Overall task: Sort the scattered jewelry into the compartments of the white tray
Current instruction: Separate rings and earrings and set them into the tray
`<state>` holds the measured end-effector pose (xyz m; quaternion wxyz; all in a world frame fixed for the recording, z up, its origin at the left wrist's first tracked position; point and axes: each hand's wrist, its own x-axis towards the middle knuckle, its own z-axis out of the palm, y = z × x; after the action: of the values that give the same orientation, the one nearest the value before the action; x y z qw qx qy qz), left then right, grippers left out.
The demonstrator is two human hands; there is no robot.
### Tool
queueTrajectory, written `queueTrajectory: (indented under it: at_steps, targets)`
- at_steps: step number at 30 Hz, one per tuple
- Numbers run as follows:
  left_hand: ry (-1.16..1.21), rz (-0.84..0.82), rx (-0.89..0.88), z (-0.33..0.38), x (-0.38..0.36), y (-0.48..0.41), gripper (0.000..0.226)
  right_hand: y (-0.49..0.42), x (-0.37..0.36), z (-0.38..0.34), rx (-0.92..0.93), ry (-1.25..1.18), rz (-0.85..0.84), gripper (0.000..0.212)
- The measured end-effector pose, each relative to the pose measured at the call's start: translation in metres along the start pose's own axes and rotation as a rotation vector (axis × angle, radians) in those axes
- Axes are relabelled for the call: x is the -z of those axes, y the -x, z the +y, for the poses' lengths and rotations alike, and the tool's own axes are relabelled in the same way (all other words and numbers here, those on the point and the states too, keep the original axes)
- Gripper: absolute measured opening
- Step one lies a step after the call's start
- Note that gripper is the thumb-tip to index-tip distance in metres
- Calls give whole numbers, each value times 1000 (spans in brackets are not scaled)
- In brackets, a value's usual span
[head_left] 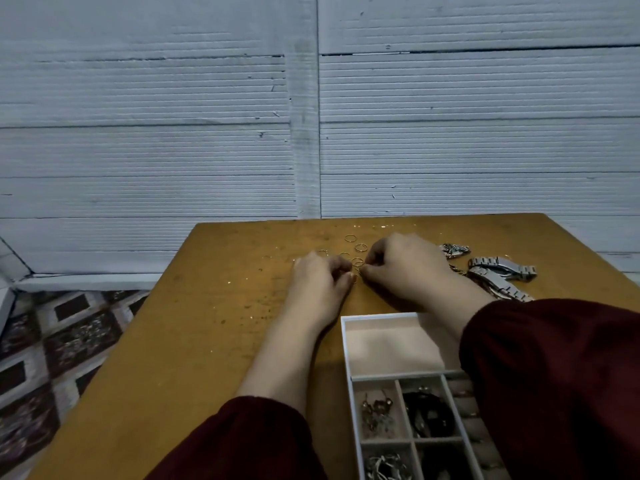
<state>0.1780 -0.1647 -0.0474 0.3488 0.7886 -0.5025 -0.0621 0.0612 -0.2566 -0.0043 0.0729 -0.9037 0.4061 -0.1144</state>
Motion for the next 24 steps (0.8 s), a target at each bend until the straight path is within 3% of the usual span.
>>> queueTrajectory:
  at_steps: [10, 17, 24]
  targets:
    - [-96, -17, 10, 5, -2, -2, 11, 2, -10, 2, 10, -11, 74, 18]
    - [-240, -109, 24, 14, 5, 5, 24, 2, -13, 3, 85, -74, 86, 17]
    - [-249, -165, 60, 19, 11, 8, 22, 2, -15, 5, 104, -101, 86, 17]
